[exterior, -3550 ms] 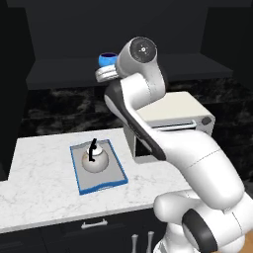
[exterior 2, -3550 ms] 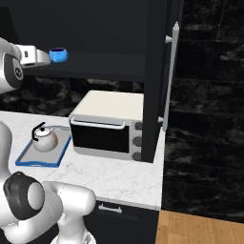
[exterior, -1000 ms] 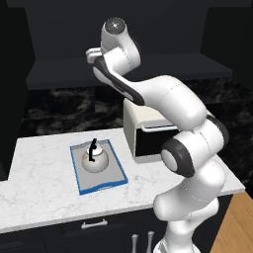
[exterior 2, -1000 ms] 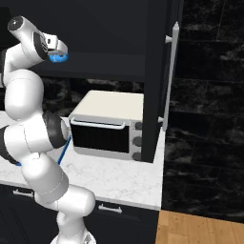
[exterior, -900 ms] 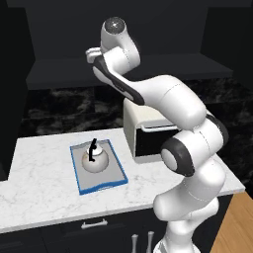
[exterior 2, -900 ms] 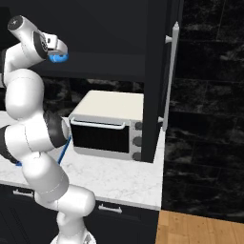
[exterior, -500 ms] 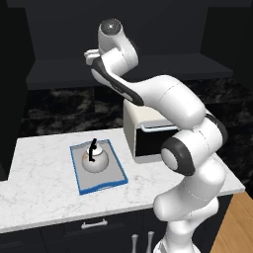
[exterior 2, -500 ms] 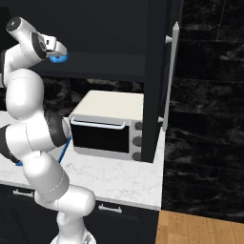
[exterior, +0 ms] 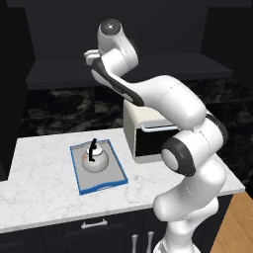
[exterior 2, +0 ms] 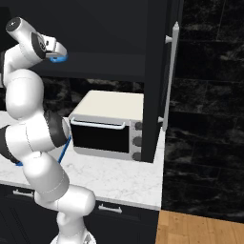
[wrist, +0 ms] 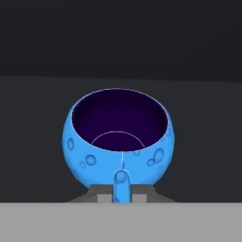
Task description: Pick the kettle from the counter and place it on the tray. Then pick the mug from the cabinet and place it on the tray. Then close the cabinet doors.
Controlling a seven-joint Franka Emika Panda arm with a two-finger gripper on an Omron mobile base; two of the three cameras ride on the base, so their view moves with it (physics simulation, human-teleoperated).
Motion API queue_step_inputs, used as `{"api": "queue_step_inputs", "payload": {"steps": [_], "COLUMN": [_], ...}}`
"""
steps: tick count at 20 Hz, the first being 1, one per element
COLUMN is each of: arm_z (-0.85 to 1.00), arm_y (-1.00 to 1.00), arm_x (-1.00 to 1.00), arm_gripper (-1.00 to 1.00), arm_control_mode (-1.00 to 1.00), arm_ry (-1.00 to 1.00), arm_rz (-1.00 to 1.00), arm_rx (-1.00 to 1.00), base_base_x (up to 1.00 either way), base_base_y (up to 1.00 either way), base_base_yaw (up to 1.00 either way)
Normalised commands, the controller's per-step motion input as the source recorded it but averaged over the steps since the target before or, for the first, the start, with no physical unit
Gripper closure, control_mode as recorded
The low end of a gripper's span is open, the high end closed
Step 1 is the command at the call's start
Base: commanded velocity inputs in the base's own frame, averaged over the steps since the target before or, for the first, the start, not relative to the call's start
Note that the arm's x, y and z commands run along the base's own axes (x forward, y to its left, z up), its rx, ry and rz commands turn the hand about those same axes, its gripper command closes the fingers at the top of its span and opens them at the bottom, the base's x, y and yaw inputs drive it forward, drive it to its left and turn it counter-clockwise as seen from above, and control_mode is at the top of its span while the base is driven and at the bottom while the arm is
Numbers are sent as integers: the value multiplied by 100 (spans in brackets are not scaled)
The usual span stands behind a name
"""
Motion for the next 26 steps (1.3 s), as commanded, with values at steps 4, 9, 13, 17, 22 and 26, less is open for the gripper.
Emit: {"api": "queue_step_inputs", "payload": {"steps": [4, 9, 13, 17, 22, 26], "arm_z": [-12, 0, 11, 2, -1, -34], "arm_y": [-1, -15, -2, 0, -2, 1], "arm_x": [-3, -77, -100, -100, -100, -100], "arm_gripper": [100, 100, 100, 100, 100, 100], "arm_control_mode": [-100, -100, -100, -100, -100, -100], "arm_ry": [0, -4, -5, -1, 4, 15], "arm_rz": [0, 9, 18, 24, 9, 0], "arm_rx": [0, 3, 8, 8, 11, 0], "base_base_x": [0, 0, 0, 0, 0, 0], "base_base_y": [0, 0, 0, 0, 0, 0], "base_base_yaw": [0, 0, 0, 0, 0, 0]}}
